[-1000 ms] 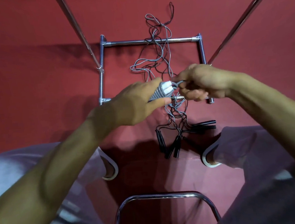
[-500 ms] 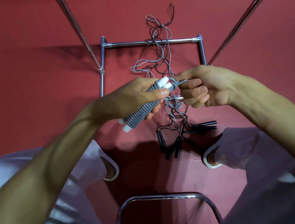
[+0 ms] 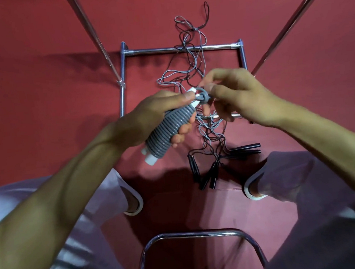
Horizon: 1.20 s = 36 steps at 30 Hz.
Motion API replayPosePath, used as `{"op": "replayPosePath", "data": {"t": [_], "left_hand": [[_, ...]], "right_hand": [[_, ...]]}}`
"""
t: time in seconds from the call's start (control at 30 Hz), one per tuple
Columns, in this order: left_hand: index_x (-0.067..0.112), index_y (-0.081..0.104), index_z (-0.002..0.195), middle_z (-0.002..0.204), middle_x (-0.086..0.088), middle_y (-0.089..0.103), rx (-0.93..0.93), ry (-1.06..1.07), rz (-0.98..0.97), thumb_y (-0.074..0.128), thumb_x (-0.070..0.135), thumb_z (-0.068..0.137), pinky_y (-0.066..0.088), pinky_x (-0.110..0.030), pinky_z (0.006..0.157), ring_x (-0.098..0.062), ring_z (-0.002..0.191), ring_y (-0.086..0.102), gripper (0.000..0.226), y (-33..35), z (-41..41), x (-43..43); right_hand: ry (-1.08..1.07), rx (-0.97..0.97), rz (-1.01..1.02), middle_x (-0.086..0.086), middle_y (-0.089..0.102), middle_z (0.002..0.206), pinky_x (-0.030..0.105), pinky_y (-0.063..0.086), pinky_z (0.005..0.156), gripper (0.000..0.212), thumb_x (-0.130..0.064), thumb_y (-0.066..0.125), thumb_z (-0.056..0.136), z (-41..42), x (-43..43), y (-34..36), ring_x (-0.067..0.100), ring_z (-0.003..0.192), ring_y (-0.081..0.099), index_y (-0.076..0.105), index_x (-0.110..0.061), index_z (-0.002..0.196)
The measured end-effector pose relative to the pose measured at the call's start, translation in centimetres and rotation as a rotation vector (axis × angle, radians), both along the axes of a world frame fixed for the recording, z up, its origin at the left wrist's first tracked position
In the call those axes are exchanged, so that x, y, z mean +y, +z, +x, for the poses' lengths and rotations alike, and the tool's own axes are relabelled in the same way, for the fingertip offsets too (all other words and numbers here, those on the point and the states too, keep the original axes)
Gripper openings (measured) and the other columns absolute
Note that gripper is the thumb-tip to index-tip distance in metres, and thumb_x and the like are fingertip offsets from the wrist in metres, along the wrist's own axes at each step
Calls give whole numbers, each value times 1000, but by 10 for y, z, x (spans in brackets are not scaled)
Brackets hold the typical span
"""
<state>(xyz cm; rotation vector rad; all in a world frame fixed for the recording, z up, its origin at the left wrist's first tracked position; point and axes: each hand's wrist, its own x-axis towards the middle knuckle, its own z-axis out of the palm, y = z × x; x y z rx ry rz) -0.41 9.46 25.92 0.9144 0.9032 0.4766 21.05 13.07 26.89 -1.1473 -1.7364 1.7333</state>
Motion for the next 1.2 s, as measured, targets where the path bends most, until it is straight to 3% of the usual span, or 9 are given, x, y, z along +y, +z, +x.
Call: {"op": "replayPosePath", "data": {"t": [0.17,0.23,0.33,0.43,0.57,0.73,0.93,1.07,1.2], "left_hand": [[10,53,86,64,-1,46,-155,-84,-197,35,48,101,45,-28,51,-12,45,44,45,5,-1,-4],[11,52,87,64,1,43,-205,-95,-248,32,48,101,46,-27,50,-10,45,42,44,8,-3,-4],[12,51,85,62,4,40,-264,-122,-297,31,49,100,42,-26,48,-8,43,39,45,12,-2,-4],[13,51,82,58,5,40,-305,-159,-284,34,55,97,36,-27,48,-8,41,38,48,14,-3,-5],[13,53,76,54,2,40,-195,-178,-95,54,58,95,41,-25,46,-10,38,37,49,18,3,-5],[4,52,67,45,-8,44,85,-110,115,34,54,105,40,-25,45,-19,34,39,66,29,3,-1],[4,55,56,45,-18,50,358,-160,271,38,57,101,40,-24,41,-24,33,45,72,37,-4,-1],[7,53,45,42,-15,55,620,-196,382,54,74,90,43,-30,56,-24,38,48,80,31,-3,-6],[6,59,51,43,-11,58,751,-149,449,61,76,80,42,-31,59,-21,39,49,76,32,-9,-6]], "right_hand": [[61,-163,517,12,66,71,40,44,48,8,-7,67,94,14,-9,6,27,50,53,69,-6,103],[116,-261,768,5,67,72,34,47,56,14,-18,69,97,16,-7,9,21,55,55,73,-8,106],[166,-267,890,3,68,71,29,46,59,20,-21,63,103,19,-5,16,18,57,58,75,-6,104],[143,-118,576,3,65,63,38,48,52,24,-16,57,106,17,-11,16,19,50,59,68,-4,89],[85,241,-46,6,54,49,23,32,39,31,-16,49,102,10,-16,16,16,36,35,61,-2,78],[97,381,-549,-2,31,38,14,19,36,37,-22,45,99,14,-13,18,8,35,12,48,-4,67],[233,237,-548,-3,30,37,17,16,36,41,-24,48,99,14,-7,13,9,34,10,47,-9,61],[270,158,-475,1,33,39,30,9,41,37,-23,54,97,5,-8,5,10,35,15,52,-10,62],[299,120,-404,6,33,44,29,14,41,36,-26,50,97,0,-7,5,12,38,19,54,-13,63]]}}
